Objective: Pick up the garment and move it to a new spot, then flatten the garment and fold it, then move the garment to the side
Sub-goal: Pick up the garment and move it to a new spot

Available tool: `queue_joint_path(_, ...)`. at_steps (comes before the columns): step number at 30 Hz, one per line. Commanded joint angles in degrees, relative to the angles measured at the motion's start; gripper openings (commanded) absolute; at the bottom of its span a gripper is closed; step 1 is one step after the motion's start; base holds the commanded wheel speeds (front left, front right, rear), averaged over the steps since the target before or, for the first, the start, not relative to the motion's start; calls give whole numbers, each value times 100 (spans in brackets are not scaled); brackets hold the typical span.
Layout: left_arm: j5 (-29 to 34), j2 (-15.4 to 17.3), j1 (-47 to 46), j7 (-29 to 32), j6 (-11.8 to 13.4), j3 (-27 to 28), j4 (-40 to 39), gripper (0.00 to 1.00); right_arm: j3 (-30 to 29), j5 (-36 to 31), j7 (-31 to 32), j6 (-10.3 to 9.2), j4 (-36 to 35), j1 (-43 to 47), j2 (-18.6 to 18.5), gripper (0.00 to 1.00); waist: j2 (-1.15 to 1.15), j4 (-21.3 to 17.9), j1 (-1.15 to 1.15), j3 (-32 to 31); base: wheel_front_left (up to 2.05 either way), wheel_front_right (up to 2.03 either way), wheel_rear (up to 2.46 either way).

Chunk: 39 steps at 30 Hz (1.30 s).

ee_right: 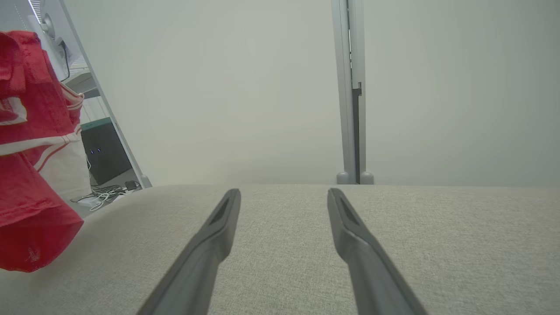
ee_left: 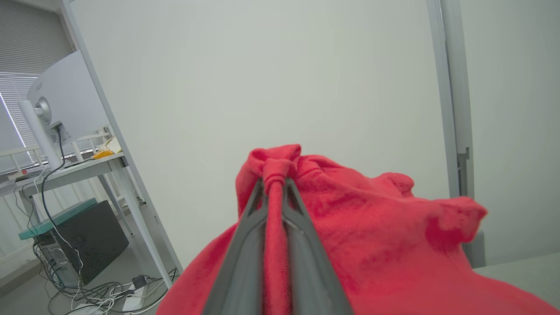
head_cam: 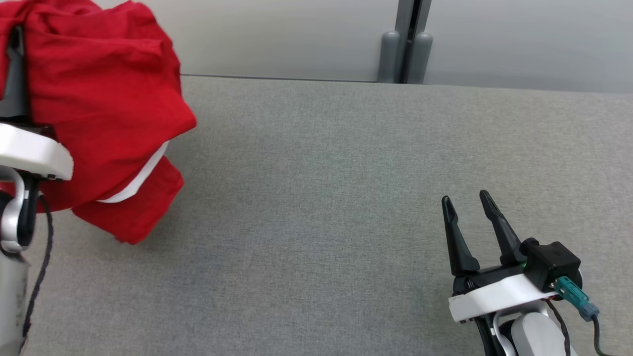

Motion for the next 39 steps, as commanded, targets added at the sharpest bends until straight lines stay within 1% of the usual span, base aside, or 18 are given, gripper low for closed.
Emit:
queue_joint_path(1, -81, -54, 93, -48, -23, -7, -230, 0, -9, 38, -10, 0, -7, 52, -10, 100, 0, -65, 0, -81, 0, 0, 0)
queue_joint_path(5, -223, -181, 72, 65, -116, -120, -685, 0, -31, 94, -10, 0, -18, 91, -10, 100, 0, -186, 0, -203, 0, 0, 0)
queue_joint_path(9, -285, -358, 1, 243, -177, -384, -1056, 0, -53, 113, -10, 0, -58, 60, -12, 100, 0, -395, 0, -259, 0, 0, 0)
queue_joint_path(13, -342, -676, -64, 415, -206, -746, -1260, 0, -165, 83, -10, 0, -99, 54, -14, 100, 0, -667, 0, -279, 0, 0, 0)
queue_joint_path(14, -342, -676, -64, 415, -206, -746, -1260, 0, -165, 83, -10, 0, -99, 54, -14, 100, 0, -667, 0, -279, 0, 0, 0)
queue_joint_path(15, -345, -872, -89, 450, -163, -913, -1295, 0, -235, 82, -9, 0, -137, 4, -11, 100, 0, -855, 0, -228, 0, 0, 0)
queue_joint_path(16, -345, -872, -89, 450, -163, -913, -1295, 0, -235, 82, -9, 0, -137, 4, -11, 100, 0, -855, 0, -228, 0, 0, 0)
queue_joint_path(18, -322, -1075, -155, 438, -133, -1109, -1275, 0, -313, 80, -10, 0, -193, -59, -13, 100, 0, -1056, 0, -145, 0, 0, 0)
queue_joint_path(24, -305, -1638, -252, 287, -127, -1604, -895, 0, -545, 33, -9, 0, -308, -127, -11, 100, 0, -1676, 0, 103, 0, 0, 0)
queue_joint_path(26, -272, -1777, -305, 185, -117, -1724, -692, 0, -611, 21, -10, 0, -350, -167, -8, 100, 0, -1885, 0, 212, 0, 0, 0)
queue_joint_path(27, -183, -1861, -345, 53, -91, -1852, -465, 0, -662, 39, -10, 0, -392, -192, -11, 100, 0, -2079, 0, 316, 0, 0, 0)
queue_joint_path(29, -171, -1955, -376, -49, -82, -1949, -143, 0, -717, 66, -10, 0, -421, -207, -8, 100, 0, -2243, 0, 413, 0, 0, 0)
queue_joint_path(32, -102, -1982, -439, -138, -53, -2048, 461, 0, -754, 87, -9, 0, -447, -205, -8, 100, 0, -2425, 0, 539, 0, 0, 0)
queue_joint_path(33, -71, -1981, -443, -124, -43, -2086, 712, 15, -742, 102, -9, 0, -456, -210, -8, 100, 0, -2469, 0, 574, 0, 0, 0)
queue_joint_path(34, -29, -1974, -461, -113, -50, -2138, 960, 100, -732, 118, -10, 0, -462, -207, -8, 100, 0, -2496, 0, 599, 0, 0, 0)
queue_joint_path(37, 55, -1951, -556, -317, -3, -2158, 1558, 100, -714, 142, -10, 0, -469, -188, -9, 100, 0, -2511, 0, 648, 0, 0, 0)
queue_joint_path(39, 14, -1973, -555, -515, 8, -2130, 1845, 100, -713, 150, -10, 0, -470, -173, -8, 100, 0, -2448, 0, 645, 0, 0, 0)
